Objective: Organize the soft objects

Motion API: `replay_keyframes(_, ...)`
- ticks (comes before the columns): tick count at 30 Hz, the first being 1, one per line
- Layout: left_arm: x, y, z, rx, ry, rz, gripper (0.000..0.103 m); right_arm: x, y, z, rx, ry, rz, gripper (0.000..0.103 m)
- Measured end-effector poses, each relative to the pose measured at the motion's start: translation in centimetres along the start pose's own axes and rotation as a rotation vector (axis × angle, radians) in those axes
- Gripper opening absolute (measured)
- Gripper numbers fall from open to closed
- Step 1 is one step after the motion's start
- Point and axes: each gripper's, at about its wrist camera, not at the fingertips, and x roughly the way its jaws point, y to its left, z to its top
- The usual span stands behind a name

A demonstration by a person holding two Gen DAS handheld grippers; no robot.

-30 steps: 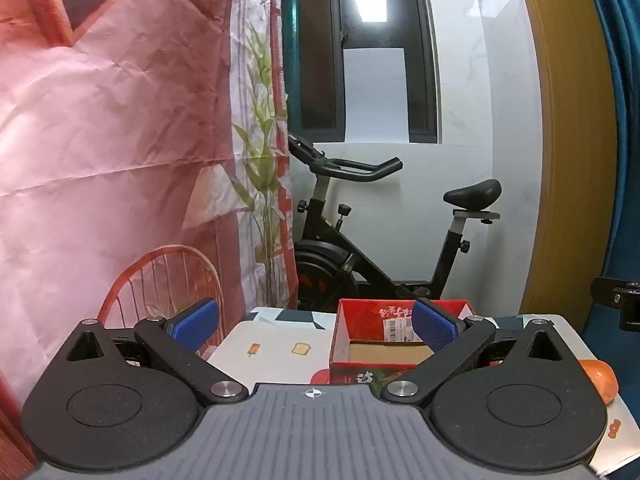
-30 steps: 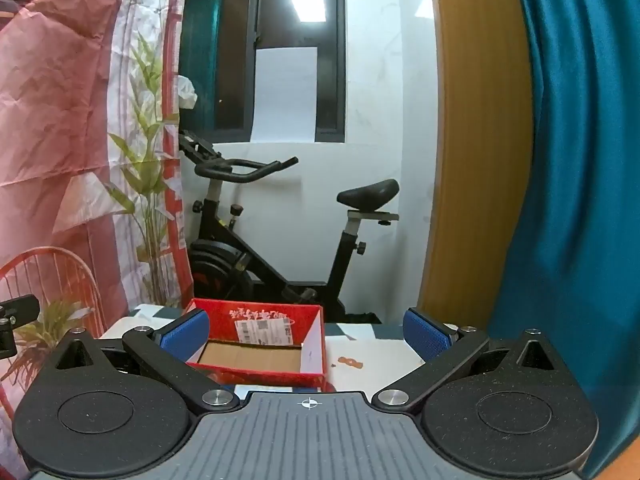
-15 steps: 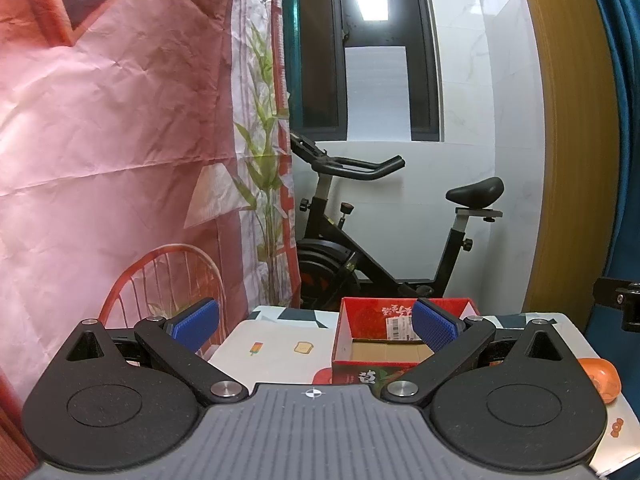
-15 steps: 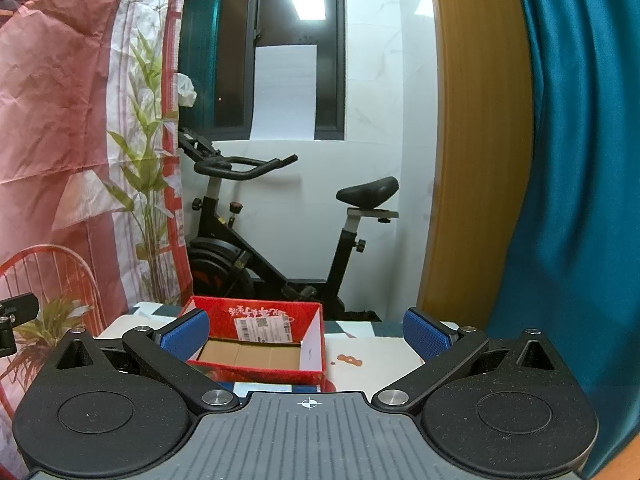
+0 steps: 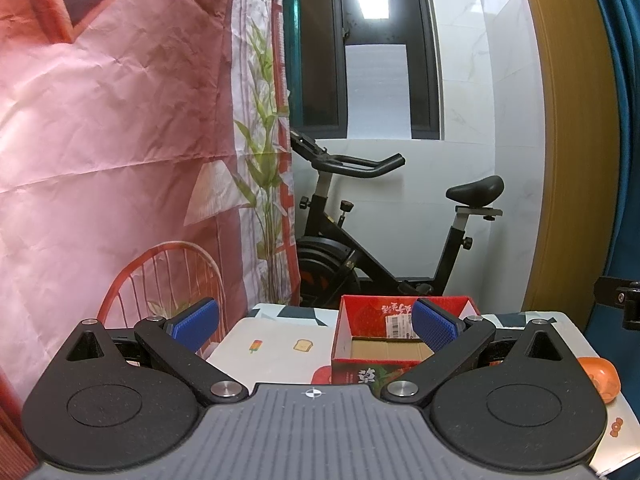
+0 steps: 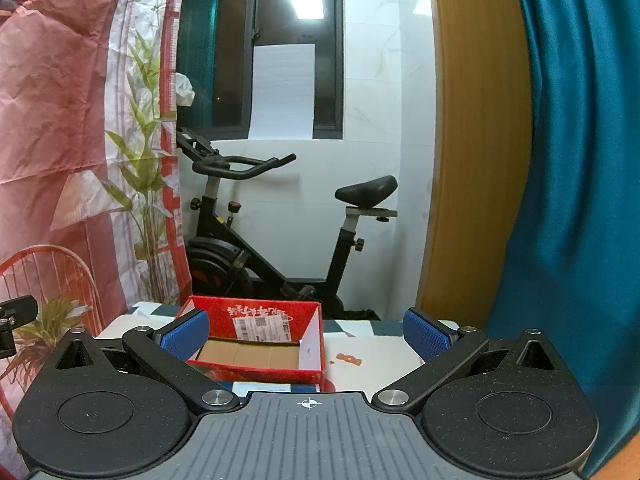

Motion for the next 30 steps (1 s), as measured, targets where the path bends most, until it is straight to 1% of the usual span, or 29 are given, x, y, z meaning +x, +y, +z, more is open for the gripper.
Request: replay_keyframes(30, 0.06, 0.08, -0.14, 0.002, -0.007, -0.003, 0.103, 0.11, 0.11, -0.25, 0.004, 0.004, -0.004, 0.103)
